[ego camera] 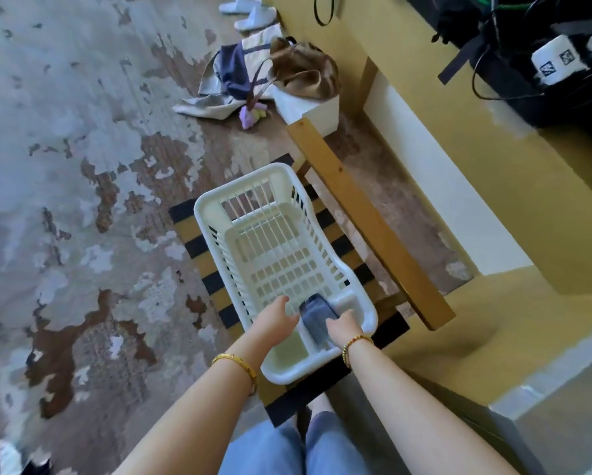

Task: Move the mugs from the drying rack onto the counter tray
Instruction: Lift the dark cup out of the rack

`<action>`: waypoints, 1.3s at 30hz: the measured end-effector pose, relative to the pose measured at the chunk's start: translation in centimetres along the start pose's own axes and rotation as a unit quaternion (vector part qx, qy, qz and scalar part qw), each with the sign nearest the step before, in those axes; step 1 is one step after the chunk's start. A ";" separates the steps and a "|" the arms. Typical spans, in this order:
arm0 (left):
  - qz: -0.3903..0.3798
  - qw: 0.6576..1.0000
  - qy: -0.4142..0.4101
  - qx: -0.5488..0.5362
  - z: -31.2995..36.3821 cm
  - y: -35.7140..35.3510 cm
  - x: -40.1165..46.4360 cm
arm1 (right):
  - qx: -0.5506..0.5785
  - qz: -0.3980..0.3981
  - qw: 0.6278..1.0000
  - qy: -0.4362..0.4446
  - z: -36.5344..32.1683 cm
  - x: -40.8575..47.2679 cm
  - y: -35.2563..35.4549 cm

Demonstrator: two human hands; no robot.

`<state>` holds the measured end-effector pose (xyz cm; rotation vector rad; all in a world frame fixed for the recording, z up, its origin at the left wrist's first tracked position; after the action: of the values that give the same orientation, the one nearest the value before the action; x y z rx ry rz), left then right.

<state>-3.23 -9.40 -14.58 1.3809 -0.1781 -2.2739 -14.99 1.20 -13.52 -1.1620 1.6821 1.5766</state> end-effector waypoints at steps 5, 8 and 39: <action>0.008 0.999 0.026 -0.027 -1.1 -1.6 4.0 | 0.136 -0.023 0.985 -0.101 1.0 2.9 -2.5; -0.004 0.998 0.035 -0.043 -1.4 -3.2 5.7 | 0.217 -0.023 0.965 -0.149 2.0 3.6 -3.5; 0.051 0.891 -0.142 -0.428 13.9 4.0 -6.0 | 0.511 -0.038 0.846 0.147 -3.9 -11.2 9.1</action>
<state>-11.67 -12.01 -1.67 0.5575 0.5862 -2.0351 -16.93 -0.75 1.23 -0.8528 2.1751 0.2631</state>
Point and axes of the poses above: each hand's wrist, its own x-axis towards the middle knuckle, its own y-axis out of the back of the hand, z = x × y, the point moved 8 cm from there along x, towards the middle knuckle, and after that the axes turned 12 degrees about -x, right-handed, at the moved point
